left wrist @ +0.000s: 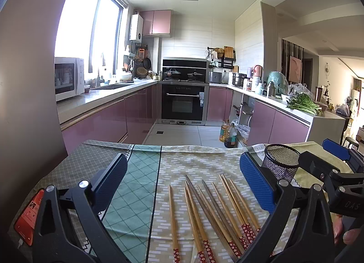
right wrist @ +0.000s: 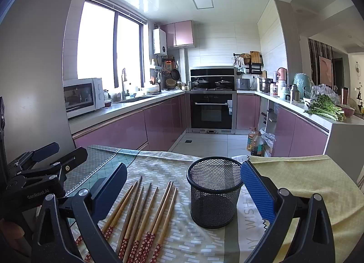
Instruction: Organize utensils
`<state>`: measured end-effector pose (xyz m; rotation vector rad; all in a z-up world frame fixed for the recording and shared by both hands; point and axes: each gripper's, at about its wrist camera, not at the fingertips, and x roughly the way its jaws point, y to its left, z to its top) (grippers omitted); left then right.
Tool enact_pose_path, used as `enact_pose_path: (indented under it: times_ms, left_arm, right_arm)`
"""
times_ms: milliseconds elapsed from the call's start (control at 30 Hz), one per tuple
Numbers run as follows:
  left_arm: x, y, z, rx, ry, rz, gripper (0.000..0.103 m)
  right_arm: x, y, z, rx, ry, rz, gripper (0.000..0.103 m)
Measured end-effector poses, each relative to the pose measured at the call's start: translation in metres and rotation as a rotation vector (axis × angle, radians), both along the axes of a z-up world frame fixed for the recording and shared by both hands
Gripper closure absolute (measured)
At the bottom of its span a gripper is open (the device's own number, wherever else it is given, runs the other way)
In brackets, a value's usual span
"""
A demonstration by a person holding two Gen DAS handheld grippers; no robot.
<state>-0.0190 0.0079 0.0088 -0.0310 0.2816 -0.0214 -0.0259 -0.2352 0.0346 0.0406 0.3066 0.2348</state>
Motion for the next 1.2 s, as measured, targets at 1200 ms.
enact_pose_path:
  times_ms: [1200]
  left_arm:
    - [0.0056,0.0020,0.0000,0.004,0.043,-0.022,0.006]
  right_arm:
    - [0.0035,-0.0065,-0.0002,-0.021,0.048,0.028,0.006]
